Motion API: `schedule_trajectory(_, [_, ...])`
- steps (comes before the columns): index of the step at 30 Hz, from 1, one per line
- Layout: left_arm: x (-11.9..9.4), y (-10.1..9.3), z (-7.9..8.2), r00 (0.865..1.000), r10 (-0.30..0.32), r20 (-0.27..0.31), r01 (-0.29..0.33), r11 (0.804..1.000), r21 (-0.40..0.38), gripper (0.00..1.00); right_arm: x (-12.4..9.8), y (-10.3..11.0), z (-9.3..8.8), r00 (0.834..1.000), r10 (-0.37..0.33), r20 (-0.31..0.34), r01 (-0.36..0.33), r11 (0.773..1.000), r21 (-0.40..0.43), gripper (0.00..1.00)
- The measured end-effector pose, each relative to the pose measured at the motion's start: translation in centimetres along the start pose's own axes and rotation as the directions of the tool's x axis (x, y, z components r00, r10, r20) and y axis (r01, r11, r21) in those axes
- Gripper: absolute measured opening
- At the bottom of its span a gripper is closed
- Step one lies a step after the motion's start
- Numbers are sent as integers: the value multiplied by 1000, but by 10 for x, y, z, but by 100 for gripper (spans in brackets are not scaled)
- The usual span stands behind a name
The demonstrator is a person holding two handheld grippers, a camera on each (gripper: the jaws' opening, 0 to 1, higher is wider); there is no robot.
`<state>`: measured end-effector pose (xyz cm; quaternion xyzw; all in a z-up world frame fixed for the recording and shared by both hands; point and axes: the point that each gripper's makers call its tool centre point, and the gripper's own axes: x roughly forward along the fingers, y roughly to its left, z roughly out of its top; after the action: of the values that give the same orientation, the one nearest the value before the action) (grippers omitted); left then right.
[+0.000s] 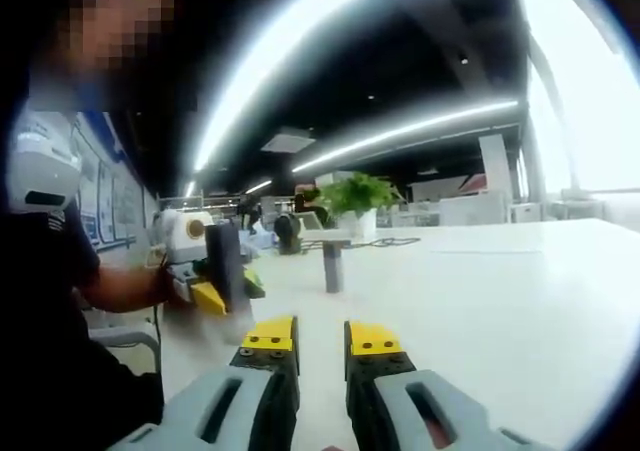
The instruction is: Pick up cosmetic bottle twist off cap place on table pick up cap screw tight cap place on table
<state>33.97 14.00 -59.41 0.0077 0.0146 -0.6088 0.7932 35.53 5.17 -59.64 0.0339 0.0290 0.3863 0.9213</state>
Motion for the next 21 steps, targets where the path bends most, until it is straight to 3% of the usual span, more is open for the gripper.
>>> schedule_trajectory(10, [-3, -2, 2, 1000, -2, 14, 2, 1000, -2, 20, 0, 1, 0, 1000, 5, 1, -5, 1000, -1, 11])
schedule_trajectory(21, [-5, -6, 3, 1000, 9, 14, -9, 1000, -5, 15, 0, 1, 0, 1000, 7, -1, -7, 1000, 5, 11])
